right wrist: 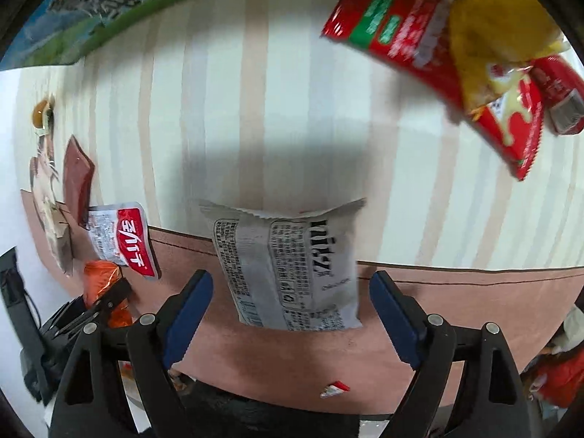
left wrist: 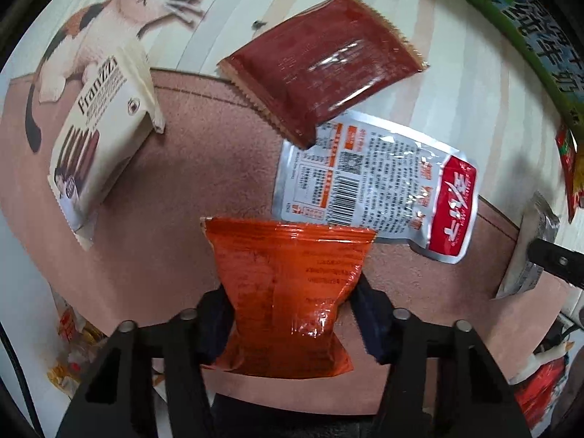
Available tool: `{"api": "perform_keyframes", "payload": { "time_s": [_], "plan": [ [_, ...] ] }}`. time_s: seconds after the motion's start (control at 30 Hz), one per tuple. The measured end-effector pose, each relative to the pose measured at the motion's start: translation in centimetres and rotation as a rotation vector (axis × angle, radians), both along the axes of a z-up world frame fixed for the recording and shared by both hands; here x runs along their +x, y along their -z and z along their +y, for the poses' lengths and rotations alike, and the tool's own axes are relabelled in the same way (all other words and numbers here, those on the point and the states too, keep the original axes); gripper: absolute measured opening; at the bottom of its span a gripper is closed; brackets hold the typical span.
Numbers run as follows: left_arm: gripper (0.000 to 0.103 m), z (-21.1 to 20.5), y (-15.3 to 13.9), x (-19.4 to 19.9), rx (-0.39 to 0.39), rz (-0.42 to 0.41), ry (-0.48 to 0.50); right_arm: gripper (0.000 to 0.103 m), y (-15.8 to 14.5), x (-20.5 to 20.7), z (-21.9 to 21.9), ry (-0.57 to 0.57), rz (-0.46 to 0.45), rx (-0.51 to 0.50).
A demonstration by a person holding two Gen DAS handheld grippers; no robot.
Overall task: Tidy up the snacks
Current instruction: 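Grasp the orange chip bag with left tool while right tool grasps white Lilz bag, then carry both bags into the box and open both tools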
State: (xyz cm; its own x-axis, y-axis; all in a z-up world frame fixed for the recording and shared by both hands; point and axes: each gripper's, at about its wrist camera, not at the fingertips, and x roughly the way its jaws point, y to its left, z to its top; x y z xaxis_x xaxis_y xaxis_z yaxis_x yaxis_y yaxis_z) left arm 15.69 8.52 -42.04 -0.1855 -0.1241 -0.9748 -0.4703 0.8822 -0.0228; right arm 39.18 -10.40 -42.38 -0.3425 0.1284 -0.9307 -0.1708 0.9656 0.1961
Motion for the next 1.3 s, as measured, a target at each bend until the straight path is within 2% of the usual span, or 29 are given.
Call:
{"api": "perform_keyframes", "payload": {
  "time_s": [0.1, 0.27, 0.4, 0.47, 0.6, 0.7, 0.83, 0.93, 1.07, 1.3],
  "plan": [
    [0.053, -0.9, -0.4, -0.1, 0.004, -0.006, 0.011, 0.091, -0.2, -0.8, 0.7, -0.004, -0.061, -0.037],
    [0.052, -2.3, -2.0, 0.0, 0.043, -0.029, 0.040, 0.076, -0.4, -2.6, 2.6, -0.035, -0.176, -0.146],
    [0.051, -4.1, -3.8, 0.7, 0.082, -0.057, 0.074, 0.075, -0.5, -4.0, 3.6, -0.016, -0.214, -0.135],
    [0.051, -4.5, -4.5, 0.6, 0.085, -0.071, 0.084, 0.075, -0.5, -7.1, 3.9, -0.006, -0.209, -0.124],
    [0.051, -5.5, -6.7, 0.9, 0.093, -0.110, 0.098, 0.075, -1.2, -8.9, 2.1, 0.028, -0.203, -0.095],
    [0.051, -6.7, -9.3, 1.1, 0.091, -0.154, 0.117, 0.075, -3.4, -8.8, 0.7, 0.039, -0.233, -0.062],
    [0.051, -8.0, -12.5, 1.6, 0.083, -0.220, 0.137, 0.075, -7.9, -8.7, -0.2, 0.010, -0.329, -0.042],
    [0.051, -8.7, -15.5, 2.6, 0.091, -0.282, 0.135, 0.075, -11.4, -10.3, -0.2, -0.003, -0.407, -0.028],
    [0.051, -9.0, -19.1, 3.6, 0.090, -0.355, 0.166, 0.075, -16.0, -10.6, -0.4, 0.006, -0.474, 0.003],
    [0.051, -7.7, -23.4, 5.5, 0.040, -0.459, 0.190, 0.075, -20.4, -10.3, 0.7, 0.076, -0.506, 0.112]
  ]
}}
